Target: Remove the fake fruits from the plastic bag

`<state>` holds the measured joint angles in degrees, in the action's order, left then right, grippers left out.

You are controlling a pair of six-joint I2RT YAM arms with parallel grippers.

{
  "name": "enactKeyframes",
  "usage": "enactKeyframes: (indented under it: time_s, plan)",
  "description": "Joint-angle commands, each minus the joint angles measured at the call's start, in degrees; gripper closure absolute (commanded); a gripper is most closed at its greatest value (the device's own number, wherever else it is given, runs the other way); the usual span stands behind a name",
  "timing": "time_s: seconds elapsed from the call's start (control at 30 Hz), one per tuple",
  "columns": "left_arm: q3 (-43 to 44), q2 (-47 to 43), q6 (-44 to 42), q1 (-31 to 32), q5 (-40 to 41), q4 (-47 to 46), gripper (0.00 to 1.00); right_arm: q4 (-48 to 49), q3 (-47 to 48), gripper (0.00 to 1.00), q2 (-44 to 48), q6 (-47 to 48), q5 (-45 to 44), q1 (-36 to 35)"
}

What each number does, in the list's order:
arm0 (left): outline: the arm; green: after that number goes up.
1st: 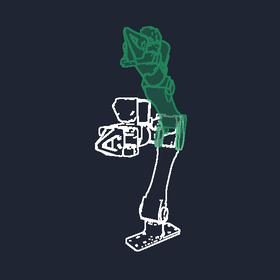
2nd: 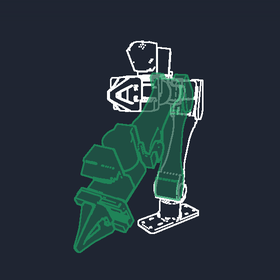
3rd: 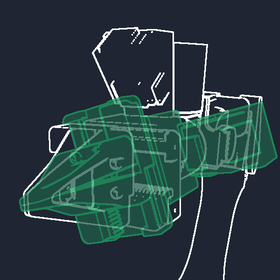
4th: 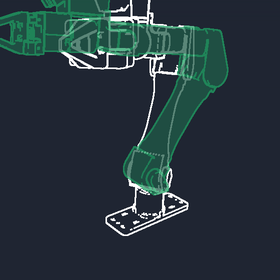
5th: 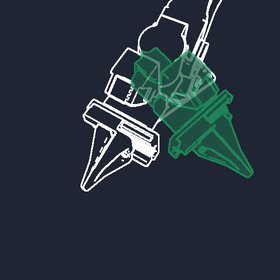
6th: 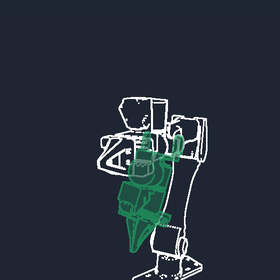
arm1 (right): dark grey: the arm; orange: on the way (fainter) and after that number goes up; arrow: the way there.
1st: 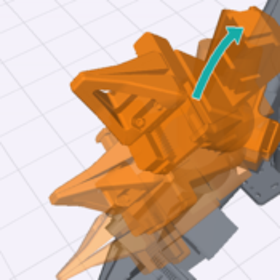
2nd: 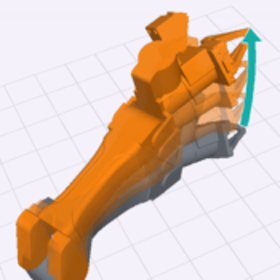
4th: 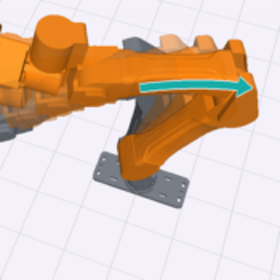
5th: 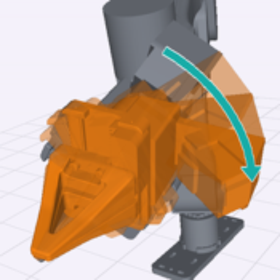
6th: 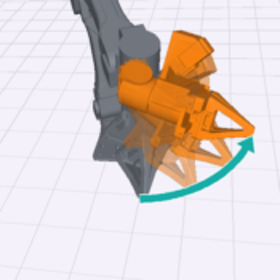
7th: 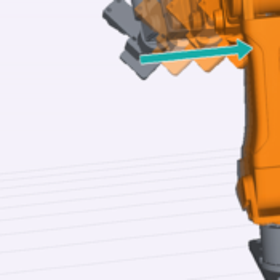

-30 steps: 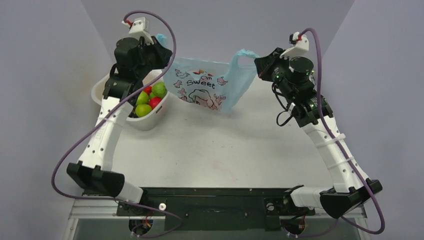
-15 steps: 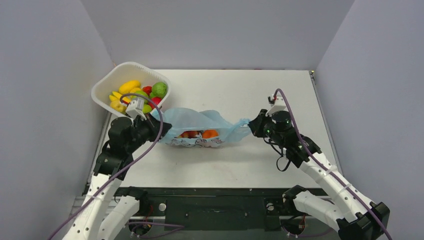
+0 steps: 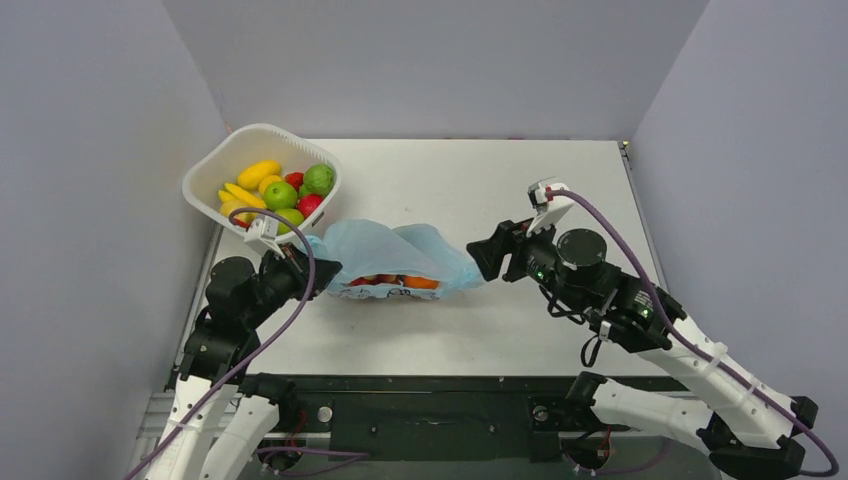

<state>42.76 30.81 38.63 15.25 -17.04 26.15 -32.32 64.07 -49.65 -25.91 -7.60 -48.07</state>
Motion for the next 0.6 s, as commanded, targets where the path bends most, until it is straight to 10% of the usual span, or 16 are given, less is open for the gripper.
enactKeyframes:
  time_s: [0.0,0.17,0.57]
  plan:
    - [-0.6,-0.2,1.6,-0.3,-1.6,-1.3,1.00,2.1,6.1,0.43,-4.4,2.3,-9.2,-10.9]
    - [-1.2,-0.3,3.1,-0.3,-2.1,-1.4,1.00,8.1,9.0,0.40,-14.0,3.4,-6.1,-19.1]
    - [1.5,-0.1,1.7,-0.4,-1.7,2.9,1.00,22.5,3.0,0.73,-30.3,1.4,-5.2,-20.2]
